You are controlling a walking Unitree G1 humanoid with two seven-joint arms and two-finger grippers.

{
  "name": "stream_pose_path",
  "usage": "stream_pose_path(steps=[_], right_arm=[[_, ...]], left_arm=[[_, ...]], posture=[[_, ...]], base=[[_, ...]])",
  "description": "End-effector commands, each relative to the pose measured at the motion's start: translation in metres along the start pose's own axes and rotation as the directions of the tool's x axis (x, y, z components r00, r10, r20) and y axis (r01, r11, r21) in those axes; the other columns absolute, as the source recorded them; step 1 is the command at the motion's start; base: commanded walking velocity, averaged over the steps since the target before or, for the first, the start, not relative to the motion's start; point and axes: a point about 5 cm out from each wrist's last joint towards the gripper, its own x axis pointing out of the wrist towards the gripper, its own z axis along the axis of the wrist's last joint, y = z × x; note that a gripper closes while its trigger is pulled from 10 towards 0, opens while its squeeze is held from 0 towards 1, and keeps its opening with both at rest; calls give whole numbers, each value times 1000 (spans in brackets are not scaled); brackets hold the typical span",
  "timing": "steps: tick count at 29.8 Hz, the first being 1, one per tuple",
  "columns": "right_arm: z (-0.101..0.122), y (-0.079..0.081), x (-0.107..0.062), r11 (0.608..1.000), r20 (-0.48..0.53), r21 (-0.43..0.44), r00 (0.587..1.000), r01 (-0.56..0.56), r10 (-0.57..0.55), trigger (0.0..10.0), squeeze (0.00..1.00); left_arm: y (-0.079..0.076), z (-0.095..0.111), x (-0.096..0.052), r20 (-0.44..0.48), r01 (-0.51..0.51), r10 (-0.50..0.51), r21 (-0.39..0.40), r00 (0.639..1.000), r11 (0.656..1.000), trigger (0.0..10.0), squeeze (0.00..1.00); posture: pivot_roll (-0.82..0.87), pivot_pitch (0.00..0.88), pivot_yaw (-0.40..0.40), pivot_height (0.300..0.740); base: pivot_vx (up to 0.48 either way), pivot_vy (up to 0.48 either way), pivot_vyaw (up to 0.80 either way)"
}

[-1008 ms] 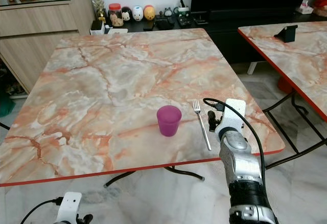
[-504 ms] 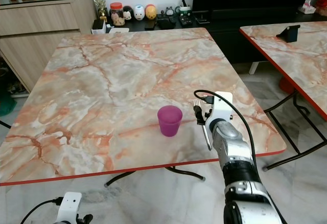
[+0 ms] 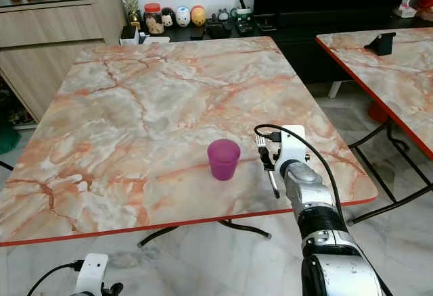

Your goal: Setting the table

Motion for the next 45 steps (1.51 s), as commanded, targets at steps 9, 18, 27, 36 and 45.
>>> stream_pose_path(steps=[9,18,27,36,45], right_arm=[[12,9,4,998,55,18,997,-58,57,10000,0],[7,13,6,998,38,16,998,-56,56,10000,0],[2,14,7,999,27,19,999,-45,44,10000,0],[-1,18,7,998,28,26,998,-61,61,10000,0],[-11,17,7,999,3,17,999,-32,32,10000,0]], left_arm=[[1,-4,-1,-16,-1,1,1,1000,1000,10000,0],[0,-5,-1,-17,1,-1,-2,1000,1000,10000,0],[0,-5,-1,-17,2,-2,-2,1000,1000,10000,0],[-1,-5,-1,-17,3,-3,-3,1000,1000,10000,0],[-1,-6,-1,-18,5,-5,-5,1000,1000,10000,0]], posture=[[13,0,12,740],[14,0,9,740],[16,0,8,740],[17,0,8,740],[19,0,6,740]], base=[[0,0,0],[0,0,0],[0,0,0],[0,0,0],[0,0,0]])
